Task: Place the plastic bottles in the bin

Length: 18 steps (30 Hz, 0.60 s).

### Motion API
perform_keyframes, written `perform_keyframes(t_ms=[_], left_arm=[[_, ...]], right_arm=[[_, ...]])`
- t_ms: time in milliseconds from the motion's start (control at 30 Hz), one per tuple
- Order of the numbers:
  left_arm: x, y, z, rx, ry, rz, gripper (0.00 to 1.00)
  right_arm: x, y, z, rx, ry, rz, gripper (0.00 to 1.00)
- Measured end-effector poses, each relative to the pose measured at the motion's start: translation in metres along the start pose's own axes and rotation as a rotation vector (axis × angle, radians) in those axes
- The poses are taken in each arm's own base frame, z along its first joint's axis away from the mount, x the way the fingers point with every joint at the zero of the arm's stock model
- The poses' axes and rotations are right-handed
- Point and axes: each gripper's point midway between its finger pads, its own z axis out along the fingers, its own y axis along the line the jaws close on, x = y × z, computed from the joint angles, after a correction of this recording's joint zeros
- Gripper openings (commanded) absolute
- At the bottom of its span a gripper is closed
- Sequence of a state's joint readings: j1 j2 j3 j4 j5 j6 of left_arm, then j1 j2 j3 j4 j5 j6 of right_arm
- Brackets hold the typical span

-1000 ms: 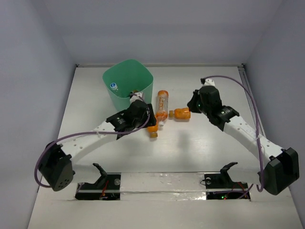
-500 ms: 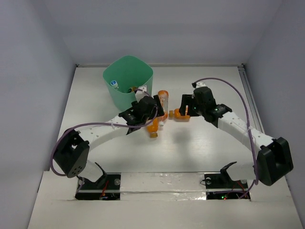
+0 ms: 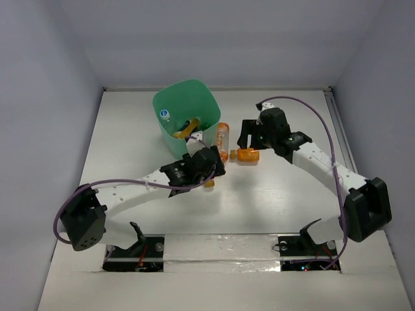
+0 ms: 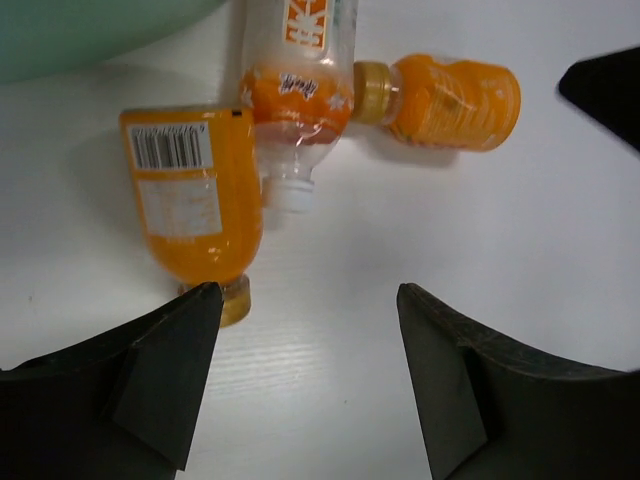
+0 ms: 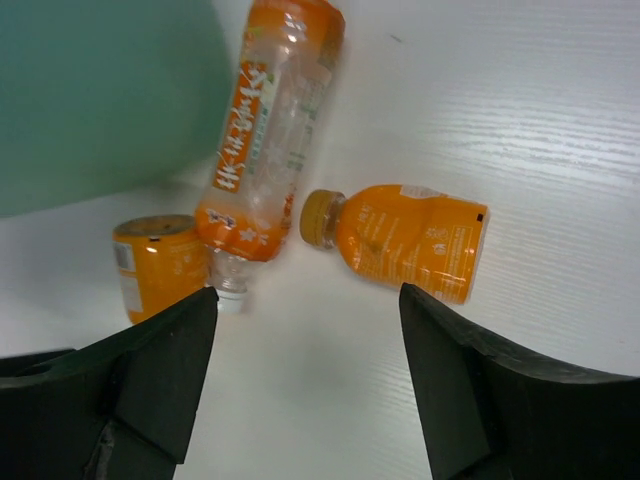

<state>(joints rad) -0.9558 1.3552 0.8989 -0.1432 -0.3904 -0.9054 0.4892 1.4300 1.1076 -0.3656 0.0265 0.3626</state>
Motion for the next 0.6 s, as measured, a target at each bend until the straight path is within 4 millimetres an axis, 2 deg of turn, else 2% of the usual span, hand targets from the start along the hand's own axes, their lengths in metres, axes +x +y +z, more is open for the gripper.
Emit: perform_keyframes(t_ms=[67,167,300,433,500,533,600], left_arm=[[0.007,0.005,-0.008,-0.016,0.006,-0.005,0.64],[0.024,0.017,-0.015,-0.055,0.032,-0.020,0.64],[0.046,0.037,-0.020,-0.128,0.069,-0.008,0.65],[0.049,0.043,-0.025,-0.157,0.064,-0.012,0.76],[0.046,0.046,-0.027,-0.169,0.052,-0.016,0.76],[0.044,0.047,-0.028,-0.170,0.047,-0.019,0.74],[0.043,0.046,-0.029,-0.169,0.043,-0.027,0.68]], right_arm=[[-0.008,0.004,-0.009,-0.018,-0.039,0.012,0.72],[-0.016,0.011,-0.021,-0.056,-0.078,0.030,0.71],[-0.011,0.013,-0.026,-0.079,-0.079,0.039,0.72],[0.002,0.011,-0.023,-0.080,-0.045,0.044,0.78],[0.005,0.011,-0.023,-0.087,-0.037,0.045,0.80],[0.005,0.012,-0.023,-0.090,-0.035,0.044,0.77],[0.006,0.013,-0.023,-0.098,-0.030,0.040,0.52]])
